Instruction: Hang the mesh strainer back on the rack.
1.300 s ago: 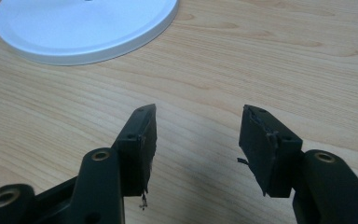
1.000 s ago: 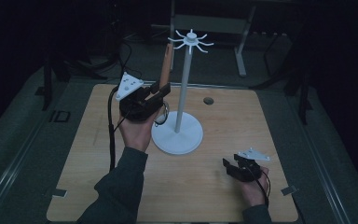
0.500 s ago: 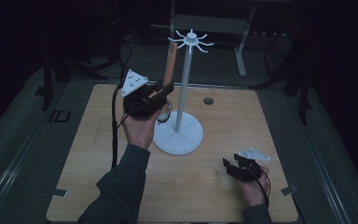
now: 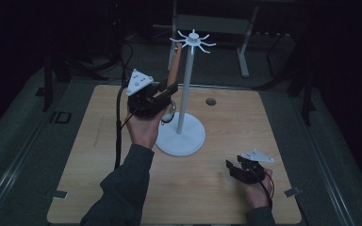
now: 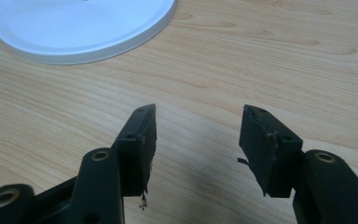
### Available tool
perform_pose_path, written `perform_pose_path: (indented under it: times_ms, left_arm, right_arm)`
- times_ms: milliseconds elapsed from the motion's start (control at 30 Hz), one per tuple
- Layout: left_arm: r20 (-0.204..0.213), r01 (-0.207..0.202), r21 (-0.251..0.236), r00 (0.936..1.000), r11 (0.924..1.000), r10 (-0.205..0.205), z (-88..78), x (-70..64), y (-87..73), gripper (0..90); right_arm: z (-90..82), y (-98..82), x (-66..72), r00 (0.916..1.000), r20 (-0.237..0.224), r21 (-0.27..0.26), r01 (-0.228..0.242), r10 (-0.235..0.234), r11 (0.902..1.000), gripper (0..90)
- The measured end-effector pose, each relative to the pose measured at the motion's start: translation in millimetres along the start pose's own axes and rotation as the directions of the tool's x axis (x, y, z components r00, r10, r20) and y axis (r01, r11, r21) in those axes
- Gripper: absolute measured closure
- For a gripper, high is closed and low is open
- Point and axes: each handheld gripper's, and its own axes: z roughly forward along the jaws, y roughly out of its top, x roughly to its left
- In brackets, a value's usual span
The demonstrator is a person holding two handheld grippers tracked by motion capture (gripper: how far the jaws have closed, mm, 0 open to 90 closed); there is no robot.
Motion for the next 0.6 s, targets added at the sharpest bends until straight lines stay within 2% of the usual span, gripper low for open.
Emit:
perform_pose_path:
  times_ms: [600]
  left_arm:
    - [-0.007, -0.019, 0.014, 0.9998, 0.9997, 0.019, 12.5, -0.1, 1.0, 68.8]
  right_arm:
    - [0.3, -0.3, 0.4, 1.0, -0.002, 0.002, 0.003, -0.003, 1.0, 45.6]
